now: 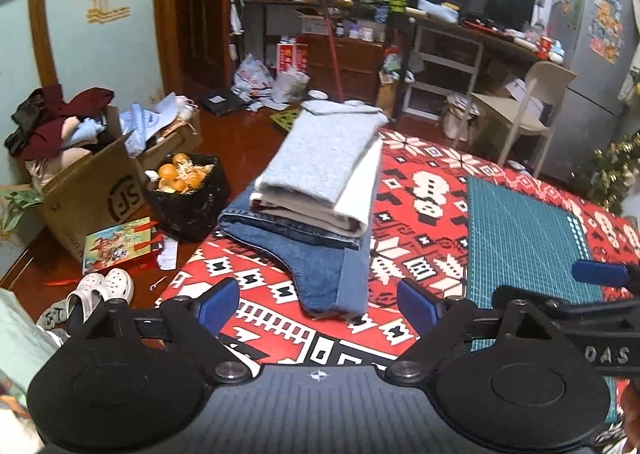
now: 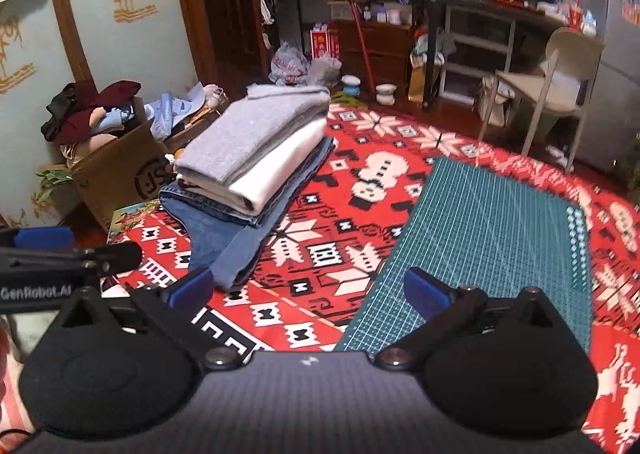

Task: Fold clothes

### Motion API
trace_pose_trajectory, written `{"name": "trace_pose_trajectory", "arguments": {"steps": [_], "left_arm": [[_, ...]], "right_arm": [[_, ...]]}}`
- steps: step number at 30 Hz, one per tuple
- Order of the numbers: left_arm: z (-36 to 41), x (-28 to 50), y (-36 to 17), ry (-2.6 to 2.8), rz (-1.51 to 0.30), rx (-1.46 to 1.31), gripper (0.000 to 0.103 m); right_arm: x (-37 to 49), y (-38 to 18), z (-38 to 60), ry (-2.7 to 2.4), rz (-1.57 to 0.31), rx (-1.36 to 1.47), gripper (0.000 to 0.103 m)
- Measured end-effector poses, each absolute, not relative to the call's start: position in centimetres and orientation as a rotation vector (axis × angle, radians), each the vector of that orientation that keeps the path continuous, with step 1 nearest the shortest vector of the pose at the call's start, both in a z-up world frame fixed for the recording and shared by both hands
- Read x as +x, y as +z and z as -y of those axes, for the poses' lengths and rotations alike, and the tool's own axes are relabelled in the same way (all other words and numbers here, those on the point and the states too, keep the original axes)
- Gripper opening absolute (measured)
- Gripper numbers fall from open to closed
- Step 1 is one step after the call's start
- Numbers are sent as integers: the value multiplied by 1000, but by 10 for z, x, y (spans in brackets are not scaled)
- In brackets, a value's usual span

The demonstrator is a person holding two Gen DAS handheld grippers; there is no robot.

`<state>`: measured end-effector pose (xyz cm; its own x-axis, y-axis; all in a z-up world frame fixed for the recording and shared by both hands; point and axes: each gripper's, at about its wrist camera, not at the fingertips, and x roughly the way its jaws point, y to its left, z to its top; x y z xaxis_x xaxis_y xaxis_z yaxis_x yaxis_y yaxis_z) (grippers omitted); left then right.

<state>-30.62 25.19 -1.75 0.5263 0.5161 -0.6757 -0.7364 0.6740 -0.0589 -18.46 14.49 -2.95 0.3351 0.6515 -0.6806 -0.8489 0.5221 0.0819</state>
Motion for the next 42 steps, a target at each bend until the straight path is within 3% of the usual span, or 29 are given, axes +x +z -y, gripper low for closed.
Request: {"name": "trace_pose_trajectory", "arguments": {"steps": [13, 42], "left_arm": [[-231, -302, 1, 866, -749, -284, 86], [-234, -308, 6, 932, -775, -345, 89]], "right_arm": [[-189, -9, -144, 921, -812, -363, 102], [-206, 5, -147, 896, -754, -397, 102]]}}
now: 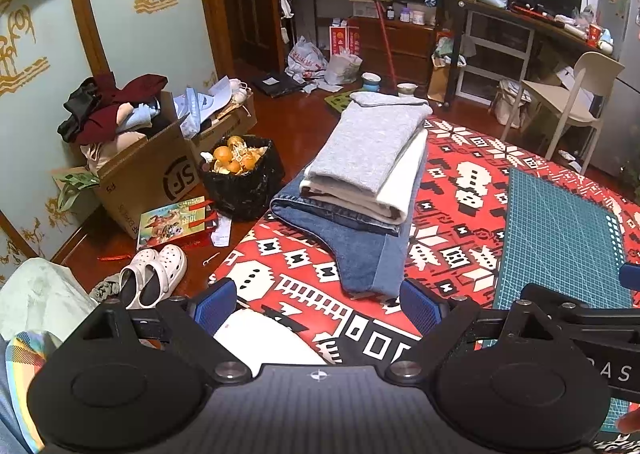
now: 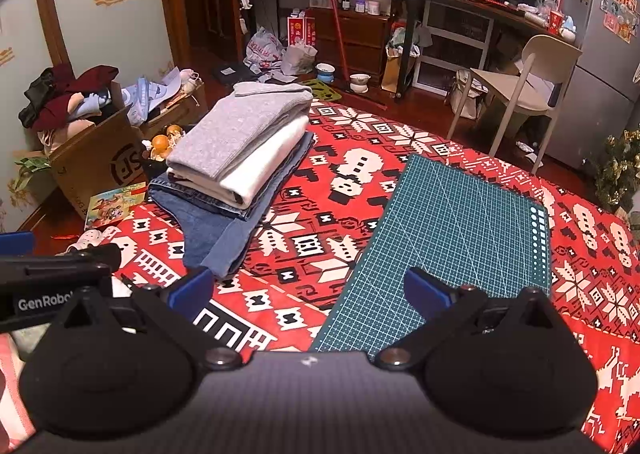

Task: Fold clothes

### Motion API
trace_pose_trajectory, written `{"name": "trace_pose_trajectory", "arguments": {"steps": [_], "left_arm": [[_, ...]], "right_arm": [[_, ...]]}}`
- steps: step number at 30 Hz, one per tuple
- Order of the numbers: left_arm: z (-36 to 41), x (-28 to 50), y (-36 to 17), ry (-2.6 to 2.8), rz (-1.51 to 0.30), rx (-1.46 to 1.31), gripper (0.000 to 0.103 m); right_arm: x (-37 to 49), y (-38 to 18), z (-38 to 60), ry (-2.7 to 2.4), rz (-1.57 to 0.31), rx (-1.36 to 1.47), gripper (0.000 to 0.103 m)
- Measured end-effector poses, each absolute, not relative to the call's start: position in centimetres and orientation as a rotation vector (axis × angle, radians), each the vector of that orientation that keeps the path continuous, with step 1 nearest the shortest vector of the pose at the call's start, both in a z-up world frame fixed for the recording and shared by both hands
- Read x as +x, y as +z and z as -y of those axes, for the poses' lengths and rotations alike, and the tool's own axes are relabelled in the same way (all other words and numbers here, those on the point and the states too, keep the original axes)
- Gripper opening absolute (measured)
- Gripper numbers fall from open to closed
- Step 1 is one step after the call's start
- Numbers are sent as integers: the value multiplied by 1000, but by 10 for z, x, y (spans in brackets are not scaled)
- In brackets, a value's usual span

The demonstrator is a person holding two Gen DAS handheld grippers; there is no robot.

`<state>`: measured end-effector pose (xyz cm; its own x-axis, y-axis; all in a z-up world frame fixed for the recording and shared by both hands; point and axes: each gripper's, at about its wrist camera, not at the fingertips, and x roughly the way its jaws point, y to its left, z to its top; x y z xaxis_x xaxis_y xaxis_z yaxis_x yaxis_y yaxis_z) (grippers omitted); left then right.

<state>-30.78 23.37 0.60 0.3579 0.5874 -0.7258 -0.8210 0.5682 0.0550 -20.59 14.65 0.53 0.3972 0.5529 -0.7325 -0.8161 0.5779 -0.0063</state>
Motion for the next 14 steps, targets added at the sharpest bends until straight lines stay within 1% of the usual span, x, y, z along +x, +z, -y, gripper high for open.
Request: {"name": "trace_pose_trajectory", "arguments": {"steps": [14], "left_arm": [[-234, -308, 7, 942, -779, -341, 88]], "right_arm": [[-207, 5, -147, 900, -760, -402, 102]]}}
